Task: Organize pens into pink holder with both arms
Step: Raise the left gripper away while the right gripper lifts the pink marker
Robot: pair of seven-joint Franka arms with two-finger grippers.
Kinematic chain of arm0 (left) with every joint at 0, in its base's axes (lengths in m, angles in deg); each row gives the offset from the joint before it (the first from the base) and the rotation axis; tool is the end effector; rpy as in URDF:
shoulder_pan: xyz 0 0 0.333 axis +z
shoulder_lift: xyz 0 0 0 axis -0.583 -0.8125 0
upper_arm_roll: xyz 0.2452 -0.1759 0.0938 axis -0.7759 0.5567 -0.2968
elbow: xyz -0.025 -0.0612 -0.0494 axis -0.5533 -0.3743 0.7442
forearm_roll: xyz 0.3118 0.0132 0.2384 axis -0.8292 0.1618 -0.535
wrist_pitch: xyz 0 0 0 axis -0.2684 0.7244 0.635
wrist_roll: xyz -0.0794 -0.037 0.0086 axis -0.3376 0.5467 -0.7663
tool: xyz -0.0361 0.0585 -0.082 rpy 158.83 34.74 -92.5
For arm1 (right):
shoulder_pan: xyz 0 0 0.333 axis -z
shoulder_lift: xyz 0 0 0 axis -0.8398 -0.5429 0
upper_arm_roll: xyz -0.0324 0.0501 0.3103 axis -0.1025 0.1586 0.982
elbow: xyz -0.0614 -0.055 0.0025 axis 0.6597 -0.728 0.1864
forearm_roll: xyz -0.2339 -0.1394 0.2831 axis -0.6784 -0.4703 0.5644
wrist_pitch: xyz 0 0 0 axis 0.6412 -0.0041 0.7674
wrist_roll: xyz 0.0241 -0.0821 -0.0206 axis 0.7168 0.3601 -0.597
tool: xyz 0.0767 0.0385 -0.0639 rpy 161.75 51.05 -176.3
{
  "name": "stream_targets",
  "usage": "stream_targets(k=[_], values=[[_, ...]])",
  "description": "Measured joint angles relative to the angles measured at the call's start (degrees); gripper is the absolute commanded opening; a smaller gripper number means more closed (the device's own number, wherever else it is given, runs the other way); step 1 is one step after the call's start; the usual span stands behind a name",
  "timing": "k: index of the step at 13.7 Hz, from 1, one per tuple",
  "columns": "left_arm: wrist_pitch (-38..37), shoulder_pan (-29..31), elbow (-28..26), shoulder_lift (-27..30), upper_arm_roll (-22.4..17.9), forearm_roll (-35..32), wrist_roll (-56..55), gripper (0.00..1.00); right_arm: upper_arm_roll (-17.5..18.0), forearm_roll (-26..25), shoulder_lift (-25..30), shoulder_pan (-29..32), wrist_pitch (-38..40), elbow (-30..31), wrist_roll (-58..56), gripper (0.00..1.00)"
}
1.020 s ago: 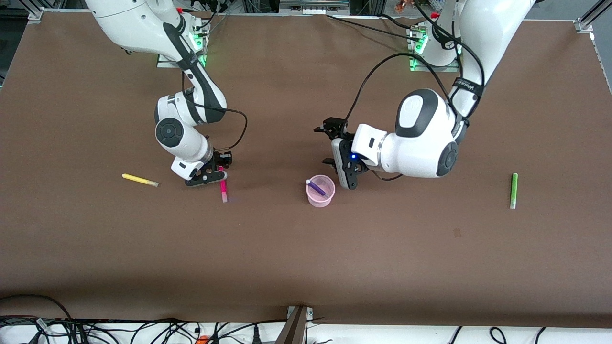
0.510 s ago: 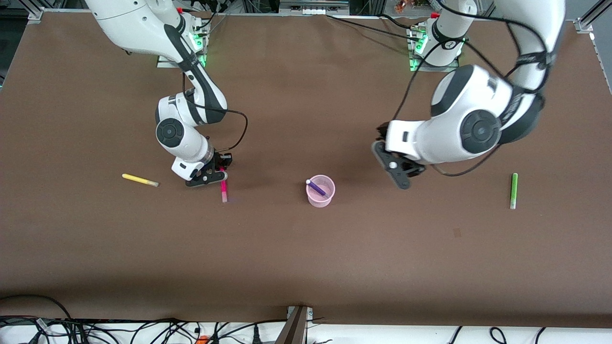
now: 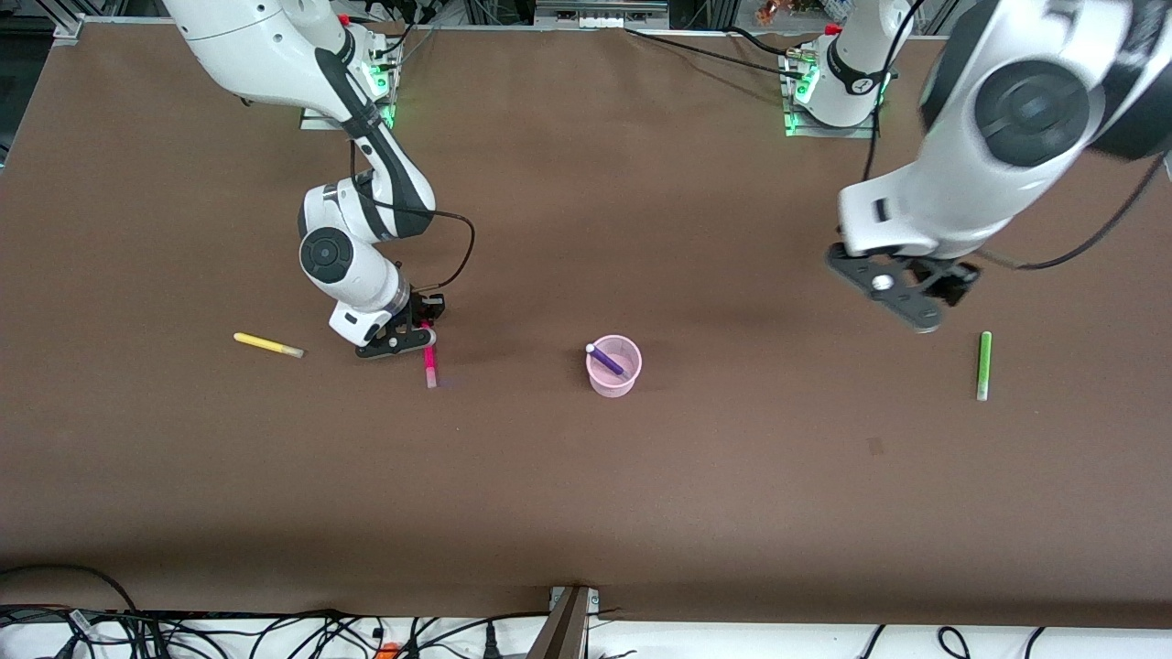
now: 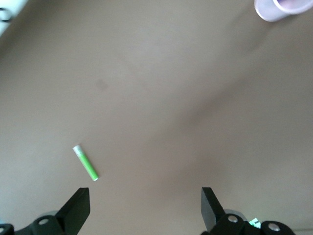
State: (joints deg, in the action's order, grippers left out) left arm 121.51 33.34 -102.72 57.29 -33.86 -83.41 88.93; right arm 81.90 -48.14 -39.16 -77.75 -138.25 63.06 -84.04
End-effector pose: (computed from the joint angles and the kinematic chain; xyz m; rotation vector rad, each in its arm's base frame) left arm 0.5993 -0.1564 0.5778 -2.8228 0.9238 0.2053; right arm 0.5379 0.2122 0.1790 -3.0572 -0.3306 0.1001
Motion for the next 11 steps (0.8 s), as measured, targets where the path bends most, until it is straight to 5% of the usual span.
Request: stream_targets(k=[6,11], values=[[0.53,2.55,3.52,0.42,-7.39,0.28,-5.13,1.00,-0.01,0.00,0.00,-0.02,-0.02,0.00,0.06,0.00],[9.71,1.47,-9.50,10.18,-13.33,7.11,-8.68,1.00,0.95,0.00,0.00,-0.18,0.02,-0.57,2.76,0.00]])
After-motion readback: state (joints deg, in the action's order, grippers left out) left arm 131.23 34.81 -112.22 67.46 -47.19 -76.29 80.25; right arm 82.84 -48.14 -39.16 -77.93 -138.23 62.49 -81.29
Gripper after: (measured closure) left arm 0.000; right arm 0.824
